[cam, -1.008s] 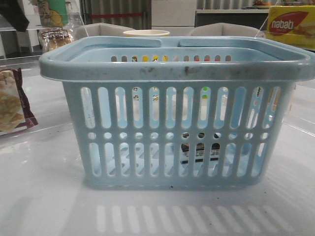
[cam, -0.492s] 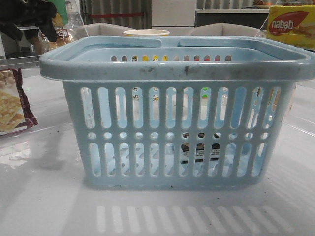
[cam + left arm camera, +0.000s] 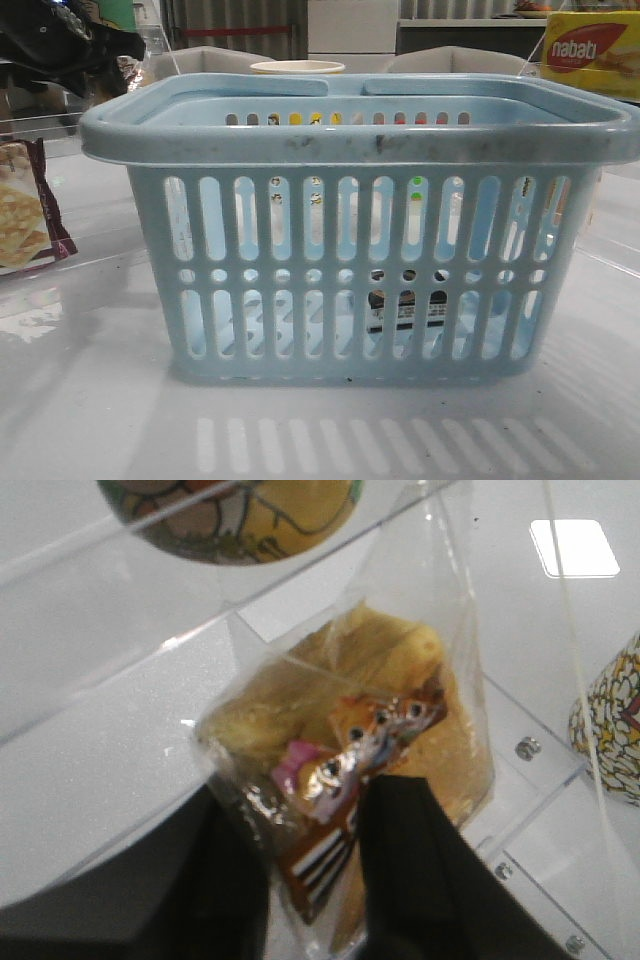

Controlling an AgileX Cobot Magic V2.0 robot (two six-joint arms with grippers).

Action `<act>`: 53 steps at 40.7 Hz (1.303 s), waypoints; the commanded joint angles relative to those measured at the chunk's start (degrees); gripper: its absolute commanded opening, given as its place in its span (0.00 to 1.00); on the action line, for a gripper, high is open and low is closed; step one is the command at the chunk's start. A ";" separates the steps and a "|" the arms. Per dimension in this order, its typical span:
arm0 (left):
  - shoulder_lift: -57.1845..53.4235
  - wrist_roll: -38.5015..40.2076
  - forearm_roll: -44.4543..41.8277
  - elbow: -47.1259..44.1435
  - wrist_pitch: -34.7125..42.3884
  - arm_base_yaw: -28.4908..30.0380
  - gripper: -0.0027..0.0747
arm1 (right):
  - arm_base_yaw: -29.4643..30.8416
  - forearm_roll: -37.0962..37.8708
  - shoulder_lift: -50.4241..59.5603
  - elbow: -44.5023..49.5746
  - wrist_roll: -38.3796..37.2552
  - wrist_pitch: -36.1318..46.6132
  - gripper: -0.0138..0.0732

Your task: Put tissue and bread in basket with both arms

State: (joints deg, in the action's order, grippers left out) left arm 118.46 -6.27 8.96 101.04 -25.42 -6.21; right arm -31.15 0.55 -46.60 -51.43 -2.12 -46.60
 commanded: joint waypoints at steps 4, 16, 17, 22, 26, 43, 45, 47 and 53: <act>-5.93 0.44 4.80 5.27 -4.11 -0.19 0.15 | 0.03 0.89 0.43 -1.56 0.58 3.40 0.84; -16.73 -4.95 6.39 6.93 -17.65 -2.45 0.15 | 0.03 0.89 0.43 -1.56 0.58 3.40 0.84; -18.04 -5.40 6.64 6.68 -18.40 -3.05 0.15 | 0.03 0.89 0.43 -1.56 0.58 3.40 0.84; -24.46 -8.17 6.91 2.79 -18.76 -7.36 0.15 | 0.03 0.89 0.43 -1.56 0.58 3.40 0.84; -29.63 -10.51 6.91 -3.10 -16.41 -12.06 0.15 | 0.03 0.89 0.43 -1.56 0.58 3.40 0.84; -34.70 -12.03 6.26 -23.14 -7.93 -31.06 0.29 | 0.03 0.89 0.43 -1.56 0.58 3.32 0.84; -33.60 -12.03 5.59 -23.24 -7.04 -31.61 0.43 | 0.03 0.89 0.43 -1.56 0.58 3.24 0.84; -33.07 -12.03 5.59 -23.10 -6.36 -31.61 0.58 | 0.03 0.89 0.43 -1.56 0.58 3.24 0.84; -35.46 -12.03 5.59 -23.12 -8.52 -31.38 0.77 | 0.03 0.89 0.43 -1.56 0.58 3.21 0.84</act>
State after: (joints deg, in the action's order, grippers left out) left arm 87.42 -18.20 13.93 76.03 -36.75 -37.45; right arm -31.15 0.57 -46.60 -51.43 -2.12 -46.70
